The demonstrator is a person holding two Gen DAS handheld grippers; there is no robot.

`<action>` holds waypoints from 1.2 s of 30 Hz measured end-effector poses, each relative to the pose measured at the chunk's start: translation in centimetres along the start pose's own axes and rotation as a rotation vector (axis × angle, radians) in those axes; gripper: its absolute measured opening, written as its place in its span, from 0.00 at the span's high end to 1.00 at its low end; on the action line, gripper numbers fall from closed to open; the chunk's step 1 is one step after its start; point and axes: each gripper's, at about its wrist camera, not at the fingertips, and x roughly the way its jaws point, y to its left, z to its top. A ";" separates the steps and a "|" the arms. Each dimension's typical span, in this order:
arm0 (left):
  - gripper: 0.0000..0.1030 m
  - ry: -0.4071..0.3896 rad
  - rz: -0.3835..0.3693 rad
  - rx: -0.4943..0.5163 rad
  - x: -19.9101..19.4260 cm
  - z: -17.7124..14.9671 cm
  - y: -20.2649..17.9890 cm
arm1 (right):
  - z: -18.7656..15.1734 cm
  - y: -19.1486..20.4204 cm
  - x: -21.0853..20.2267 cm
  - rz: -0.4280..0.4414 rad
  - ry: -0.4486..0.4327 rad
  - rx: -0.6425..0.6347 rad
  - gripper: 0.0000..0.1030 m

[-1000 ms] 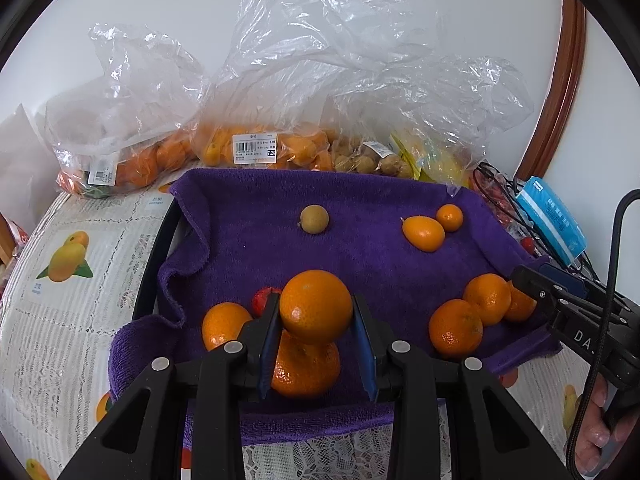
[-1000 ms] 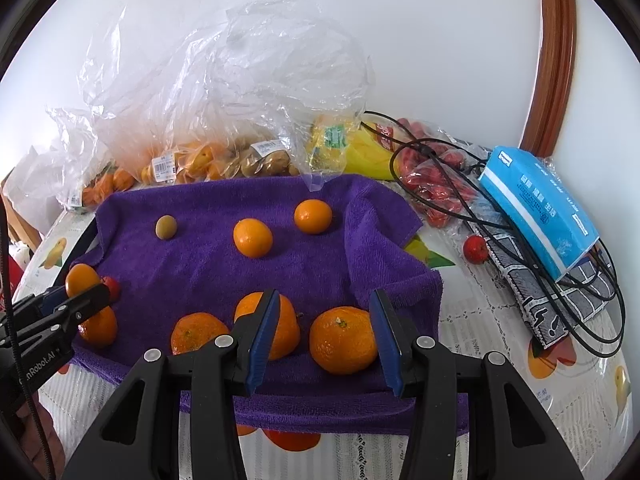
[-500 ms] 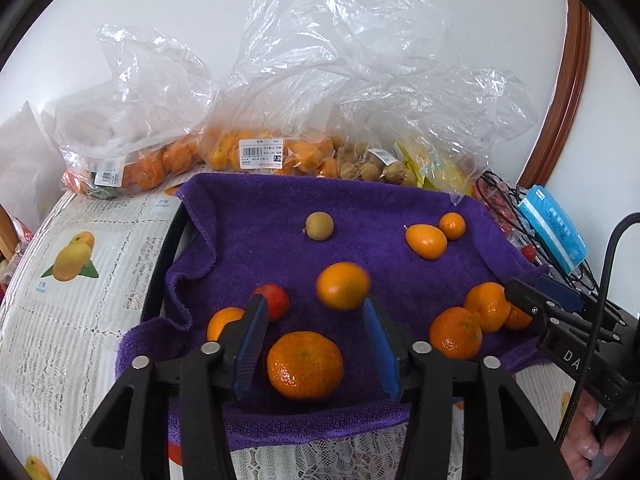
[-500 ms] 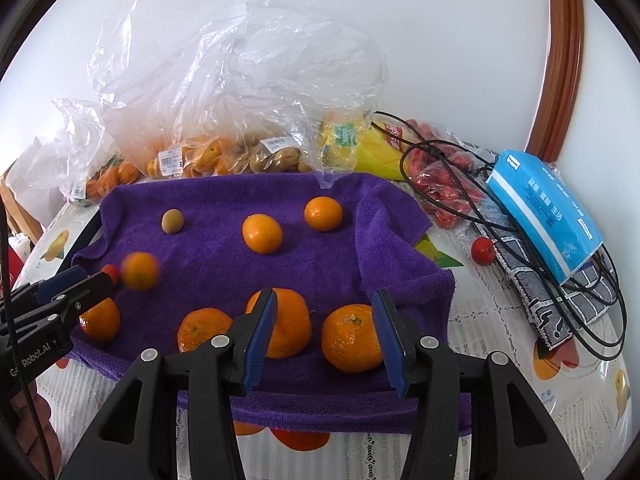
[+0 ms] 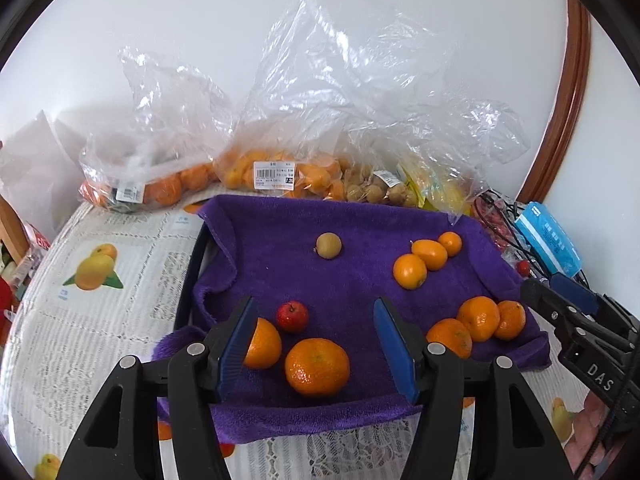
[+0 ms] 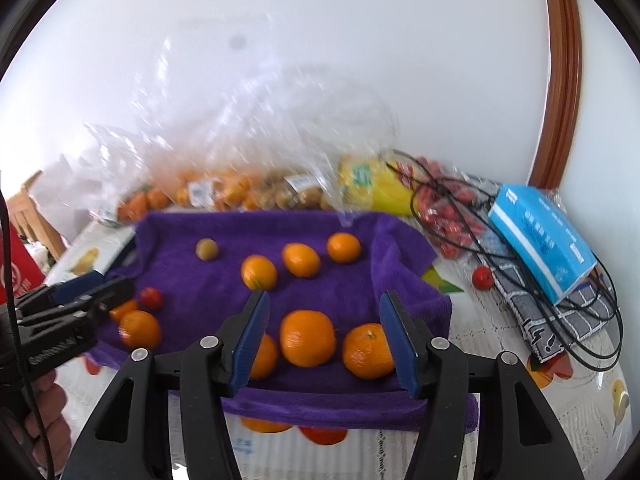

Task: Organize fruits

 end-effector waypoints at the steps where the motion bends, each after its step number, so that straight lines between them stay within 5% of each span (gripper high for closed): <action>1: 0.42 -0.004 0.011 -0.004 -0.6 0.1 0.0 | 0.1 0.1 -0.5 0.002 -0.003 0.004 0.40; 17: 0.23 -0.076 0.020 -0.011 -13.1 -2.7 -0.9 | -1.8 0.9 -12.5 -0.050 0.036 0.051 0.30; 24: 0.20 -0.087 0.034 -0.015 -17.4 -5.2 -1.5 | -4.3 1.0 -17.5 -0.046 -0.029 0.054 0.03; 36: 0.18 -0.108 0.027 -0.006 -22.7 -7.3 -2.3 | -6.5 1.5 -23.6 -0.026 -0.060 0.066 0.00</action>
